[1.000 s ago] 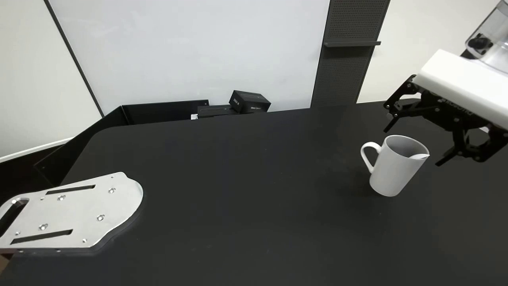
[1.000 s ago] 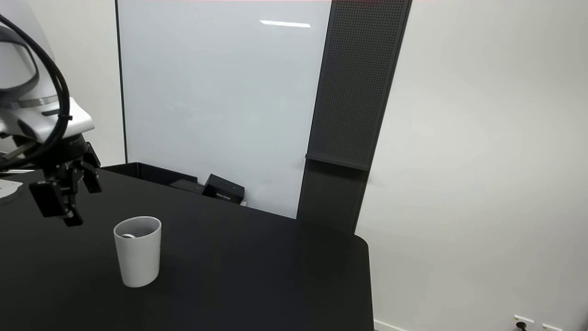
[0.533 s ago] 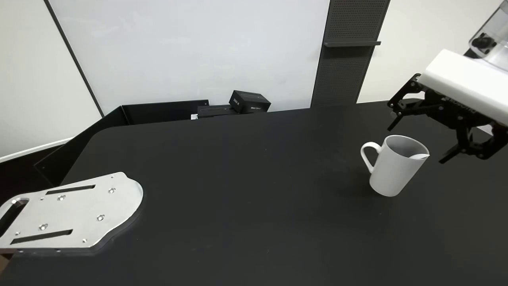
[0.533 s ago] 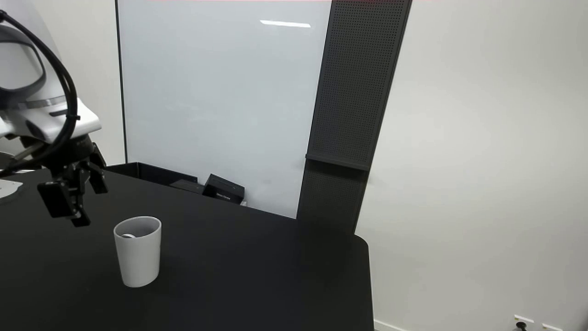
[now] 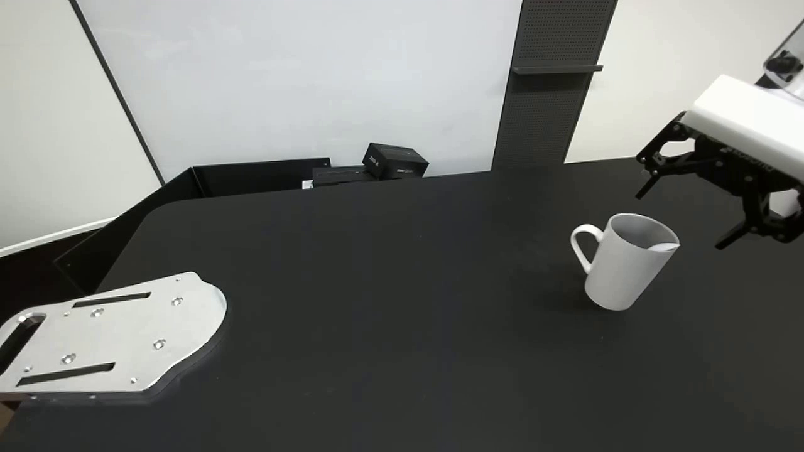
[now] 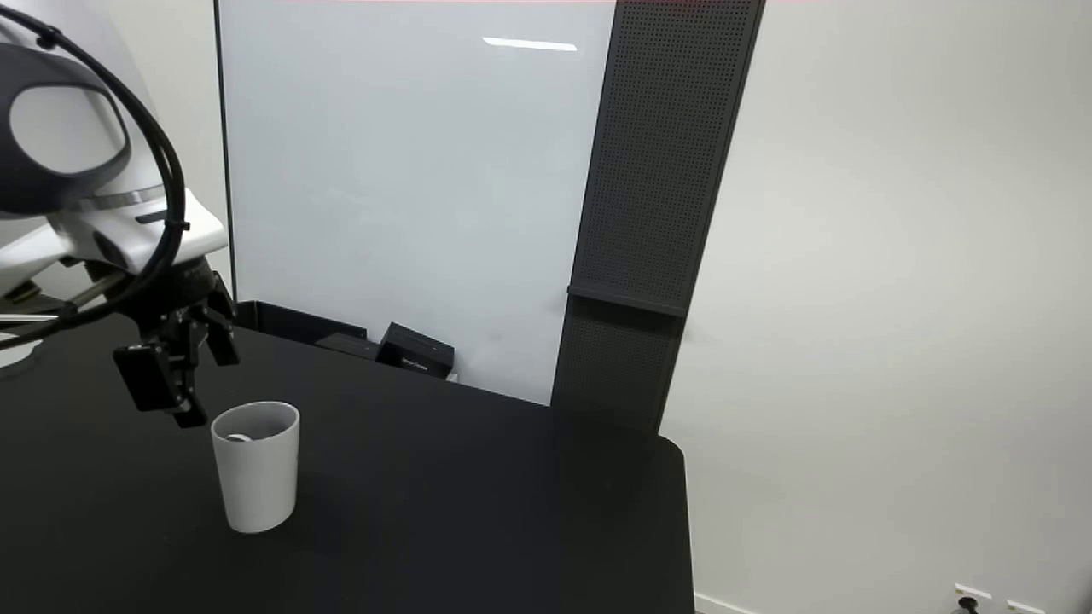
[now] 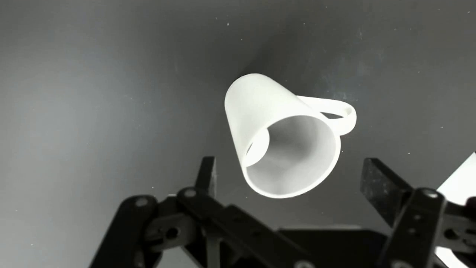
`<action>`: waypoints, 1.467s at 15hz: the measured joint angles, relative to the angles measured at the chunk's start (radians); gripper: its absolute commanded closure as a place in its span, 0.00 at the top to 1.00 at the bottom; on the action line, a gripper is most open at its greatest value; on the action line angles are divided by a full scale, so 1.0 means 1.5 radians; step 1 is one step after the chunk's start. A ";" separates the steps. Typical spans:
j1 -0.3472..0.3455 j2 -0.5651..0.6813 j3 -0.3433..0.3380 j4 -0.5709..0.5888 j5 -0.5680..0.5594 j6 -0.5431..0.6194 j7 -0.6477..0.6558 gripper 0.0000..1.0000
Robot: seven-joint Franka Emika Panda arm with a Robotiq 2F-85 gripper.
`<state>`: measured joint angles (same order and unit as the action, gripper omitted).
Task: Put the spoon on the table
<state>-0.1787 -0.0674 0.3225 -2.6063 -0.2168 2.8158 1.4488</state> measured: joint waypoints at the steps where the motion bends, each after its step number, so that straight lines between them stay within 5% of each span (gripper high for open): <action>1: -0.003 0.001 -0.001 0.000 0.000 0.000 0.002 1.00; 22: -0.028 0.070 -0.018 0.000 -0.101 0.067 0.132 1.00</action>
<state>-0.2206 0.0382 0.2949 -2.6069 -0.3689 2.9169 1.6471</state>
